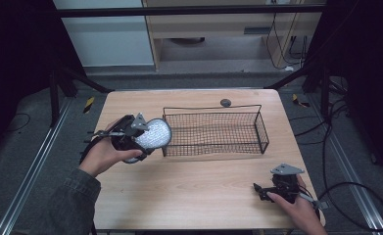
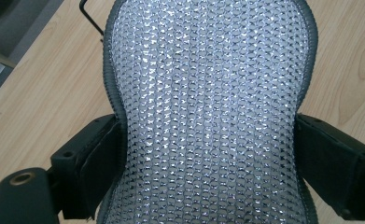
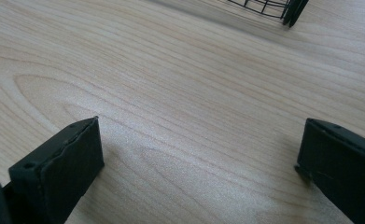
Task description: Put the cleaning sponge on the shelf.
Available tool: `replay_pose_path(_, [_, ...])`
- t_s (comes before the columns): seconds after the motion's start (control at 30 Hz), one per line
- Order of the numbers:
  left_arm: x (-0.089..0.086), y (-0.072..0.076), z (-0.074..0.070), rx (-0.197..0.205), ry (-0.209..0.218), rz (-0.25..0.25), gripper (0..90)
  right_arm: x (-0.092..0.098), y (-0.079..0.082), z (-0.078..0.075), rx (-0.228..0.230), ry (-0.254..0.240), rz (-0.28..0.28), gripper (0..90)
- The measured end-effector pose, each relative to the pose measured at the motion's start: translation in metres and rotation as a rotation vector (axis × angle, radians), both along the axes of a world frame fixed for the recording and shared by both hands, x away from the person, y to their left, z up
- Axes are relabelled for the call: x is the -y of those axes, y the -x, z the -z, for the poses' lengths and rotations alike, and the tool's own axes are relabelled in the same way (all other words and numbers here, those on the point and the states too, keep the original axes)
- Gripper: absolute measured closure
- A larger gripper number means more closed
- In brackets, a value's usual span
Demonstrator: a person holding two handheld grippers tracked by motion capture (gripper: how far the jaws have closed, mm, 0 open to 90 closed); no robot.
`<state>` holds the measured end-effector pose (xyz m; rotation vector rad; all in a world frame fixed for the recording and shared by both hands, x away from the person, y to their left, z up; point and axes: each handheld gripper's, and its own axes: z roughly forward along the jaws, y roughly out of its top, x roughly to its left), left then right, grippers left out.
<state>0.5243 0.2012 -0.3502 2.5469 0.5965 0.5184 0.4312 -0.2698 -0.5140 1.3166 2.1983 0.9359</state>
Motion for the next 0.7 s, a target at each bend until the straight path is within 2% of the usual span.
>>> replay_pose_path(0.27, [0.007,-0.003,0.000,0.003,-0.025,0.003,10.5,0.000,0.000,0.000,0.000,0.000,-0.001,0.4])
replay_pose_path(0.7, [0.013,-0.003,-0.003,0.007,-0.027,0.008,10.5,0.000,0.000,0.000,0.000,0.000,-0.001,0.4])
